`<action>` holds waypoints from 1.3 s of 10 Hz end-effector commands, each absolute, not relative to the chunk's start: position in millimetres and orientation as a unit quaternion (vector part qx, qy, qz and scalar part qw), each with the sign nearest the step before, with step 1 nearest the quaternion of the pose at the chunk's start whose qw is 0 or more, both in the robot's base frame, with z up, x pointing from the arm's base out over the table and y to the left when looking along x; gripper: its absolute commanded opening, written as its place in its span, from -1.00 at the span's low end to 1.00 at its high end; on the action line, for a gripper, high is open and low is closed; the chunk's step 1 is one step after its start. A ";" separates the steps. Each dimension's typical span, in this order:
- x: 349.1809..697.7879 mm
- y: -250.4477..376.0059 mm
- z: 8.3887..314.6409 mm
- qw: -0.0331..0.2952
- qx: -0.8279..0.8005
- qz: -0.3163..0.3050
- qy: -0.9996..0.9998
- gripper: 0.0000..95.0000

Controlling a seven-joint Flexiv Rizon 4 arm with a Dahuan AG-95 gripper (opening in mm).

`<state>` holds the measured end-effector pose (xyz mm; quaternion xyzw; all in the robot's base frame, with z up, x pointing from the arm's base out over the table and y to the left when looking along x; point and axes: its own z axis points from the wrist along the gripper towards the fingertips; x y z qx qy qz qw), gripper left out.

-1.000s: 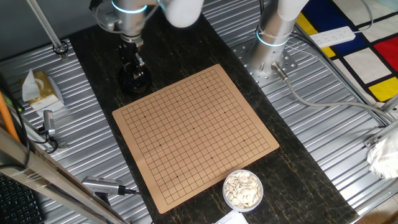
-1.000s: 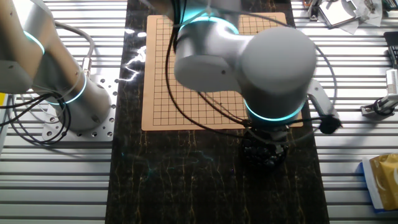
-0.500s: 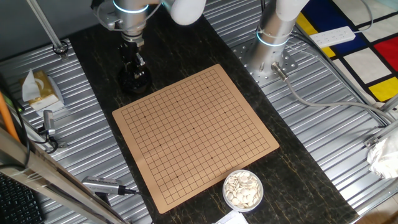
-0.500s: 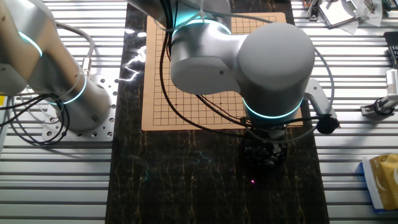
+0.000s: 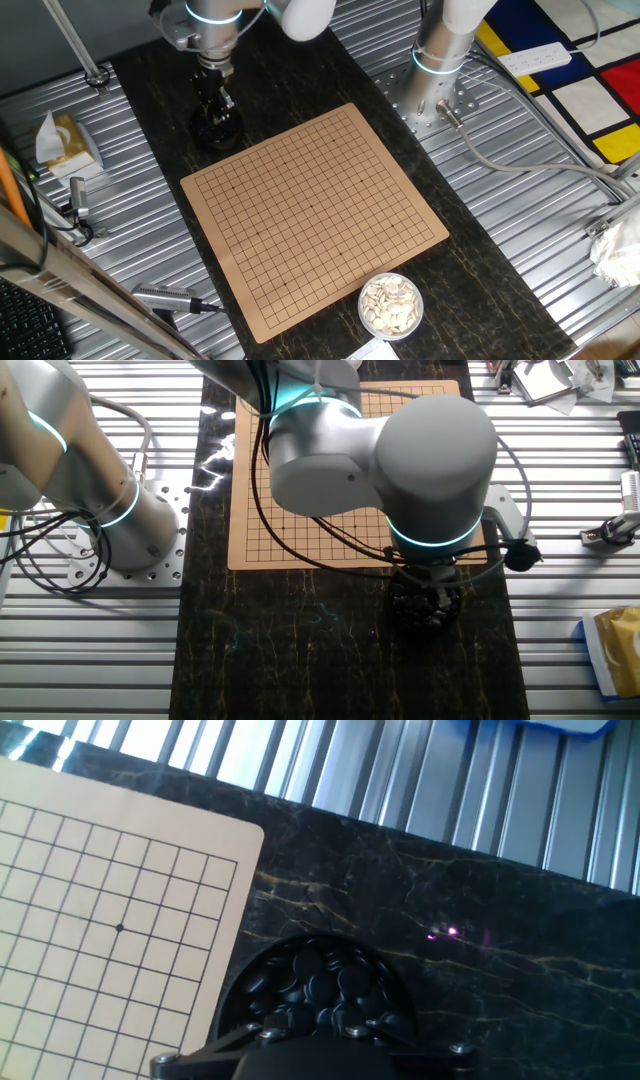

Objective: Play the first move as black on the 3-4 point in the upper right corner of the Go board

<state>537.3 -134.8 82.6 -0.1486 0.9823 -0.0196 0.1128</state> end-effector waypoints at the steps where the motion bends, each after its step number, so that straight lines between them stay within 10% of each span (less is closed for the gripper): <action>1: 538.1 -134.8 81.9 0.141 -0.154 -0.023 0.978 -0.60; 13: 536.9 -136.4 82.2 0.111 -0.171 -0.042 0.978 -0.60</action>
